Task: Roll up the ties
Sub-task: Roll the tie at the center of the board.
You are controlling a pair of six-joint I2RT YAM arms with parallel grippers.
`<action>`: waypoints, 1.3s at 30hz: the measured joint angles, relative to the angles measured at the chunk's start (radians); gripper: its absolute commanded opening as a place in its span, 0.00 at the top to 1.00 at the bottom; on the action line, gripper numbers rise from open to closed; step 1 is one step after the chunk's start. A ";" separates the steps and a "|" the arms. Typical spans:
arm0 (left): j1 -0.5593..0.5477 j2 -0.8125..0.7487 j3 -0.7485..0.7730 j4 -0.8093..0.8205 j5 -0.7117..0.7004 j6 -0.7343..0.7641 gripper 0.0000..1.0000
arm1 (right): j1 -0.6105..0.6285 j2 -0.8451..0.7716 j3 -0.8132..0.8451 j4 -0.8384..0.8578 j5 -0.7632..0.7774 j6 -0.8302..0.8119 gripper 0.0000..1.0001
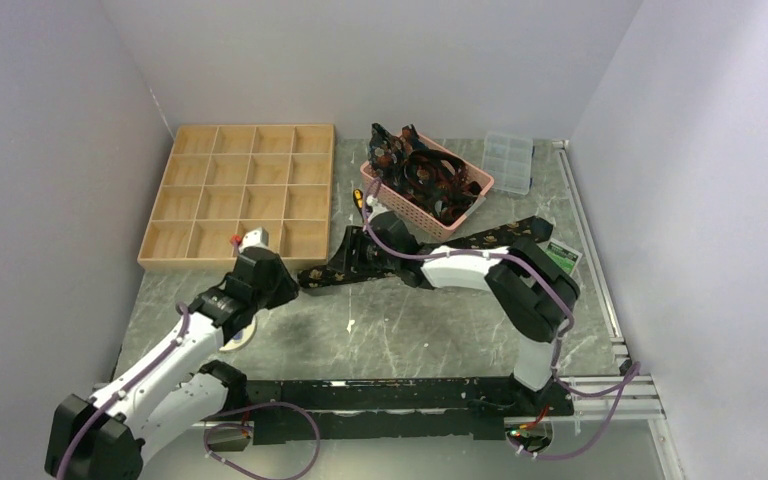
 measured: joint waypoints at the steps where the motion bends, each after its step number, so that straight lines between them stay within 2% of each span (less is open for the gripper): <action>1: 0.002 -0.018 -0.023 0.005 0.016 -0.007 0.75 | 0.000 0.024 0.019 -0.010 -0.008 0.006 0.46; 4: 0.005 -0.076 -0.080 0.019 0.055 -0.024 0.94 | 0.000 0.080 0.062 -0.046 -0.028 0.021 0.46; 5: 0.007 -0.090 -0.092 0.020 0.060 -0.031 0.97 | 0.000 0.092 0.072 -0.058 -0.032 0.024 0.45; 10: 0.013 -0.115 -0.144 0.072 0.100 -0.056 0.97 | 0.000 0.130 0.113 -0.099 -0.048 0.038 0.46; 14: 0.015 -0.032 -0.169 0.137 0.134 -0.068 0.97 | 0.000 0.150 0.134 -0.103 -0.055 0.045 0.48; 24: 0.021 0.115 -0.173 0.248 0.159 -0.066 0.97 | -0.002 0.200 0.179 -0.104 -0.075 0.050 0.65; 34: 0.066 0.275 -0.160 0.351 0.120 -0.076 0.97 | -0.002 0.202 0.180 -0.105 -0.085 0.049 0.67; 39: 0.084 0.298 -0.156 0.398 0.107 -0.084 0.97 | -0.002 0.202 0.180 -0.105 -0.086 0.043 0.67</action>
